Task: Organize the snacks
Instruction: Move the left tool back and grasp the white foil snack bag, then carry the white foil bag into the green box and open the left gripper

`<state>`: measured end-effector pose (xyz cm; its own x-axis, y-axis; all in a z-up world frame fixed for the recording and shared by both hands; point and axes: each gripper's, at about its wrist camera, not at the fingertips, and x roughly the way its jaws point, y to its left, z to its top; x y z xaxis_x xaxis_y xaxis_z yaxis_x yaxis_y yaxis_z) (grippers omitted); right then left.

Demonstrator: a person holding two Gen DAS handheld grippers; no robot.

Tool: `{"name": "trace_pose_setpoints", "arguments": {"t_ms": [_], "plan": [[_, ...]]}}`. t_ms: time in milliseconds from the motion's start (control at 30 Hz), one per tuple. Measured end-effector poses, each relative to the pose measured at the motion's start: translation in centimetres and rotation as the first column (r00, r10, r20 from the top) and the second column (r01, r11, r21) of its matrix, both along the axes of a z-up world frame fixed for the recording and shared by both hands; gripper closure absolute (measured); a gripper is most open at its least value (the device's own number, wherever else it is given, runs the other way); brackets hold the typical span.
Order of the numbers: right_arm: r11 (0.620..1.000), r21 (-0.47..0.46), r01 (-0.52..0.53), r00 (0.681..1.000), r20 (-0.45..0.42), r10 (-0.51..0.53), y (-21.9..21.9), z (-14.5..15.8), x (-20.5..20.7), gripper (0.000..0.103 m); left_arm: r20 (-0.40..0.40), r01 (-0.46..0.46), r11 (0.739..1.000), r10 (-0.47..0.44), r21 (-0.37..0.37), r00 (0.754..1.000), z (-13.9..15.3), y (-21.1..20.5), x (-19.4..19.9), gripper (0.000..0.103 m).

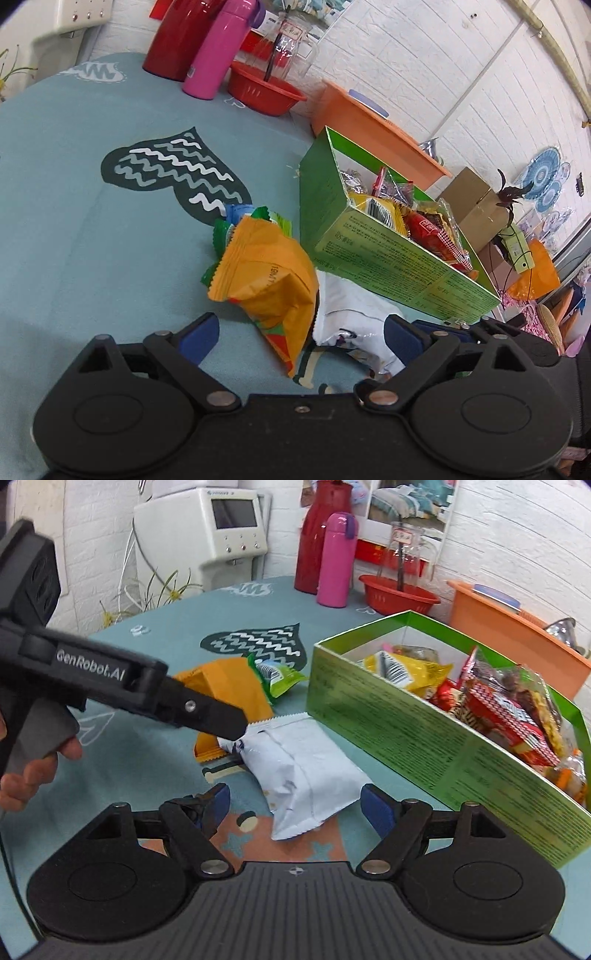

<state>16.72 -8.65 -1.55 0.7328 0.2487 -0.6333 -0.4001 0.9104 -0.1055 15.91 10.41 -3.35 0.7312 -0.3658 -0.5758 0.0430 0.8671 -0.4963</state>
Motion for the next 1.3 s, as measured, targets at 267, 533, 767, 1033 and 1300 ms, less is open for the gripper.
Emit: {"name": "trace_pose_setpoints", "arguments": {"t_ms": [267,533,767,1033,1300], "plan": [[0.997,-0.074,-0.007,0.999,0.031,0.009,0.7,0.2,-0.1,0.037,-0.027,0.081,0.996,-0.082,-0.026,0.996,-0.4,0.1,-0.1,0.068],[0.995,0.006,-0.102,0.994,-0.029,0.102,0.3,1.3,-4.0,0.045,-0.041,0.148,0.988,-0.149,-0.034,0.988,-0.5,0.6,-4.2,0.038],[0.994,0.031,-0.102,0.995,-0.004,0.102,-0.3,1.4,-5.1,0.010,0.000,0.094,0.995,-0.094,-0.042,0.996,0.7,0.5,-5.1,0.000],[0.982,0.188,-0.004,0.993,-0.115,0.026,-1.4,0.4,-3.8,0.000,-0.033,0.099,0.990,-0.102,-0.098,0.994,0.4,0.1,-2.7,0.000],[0.946,0.321,0.054,0.990,-0.144,-0.008,-2.1,-0.1,-2.9,0.000,-0.071,0.093,0.988,-0.102,-0.123,0.992,-0.5,0.4,-1.8,0.022]]}}
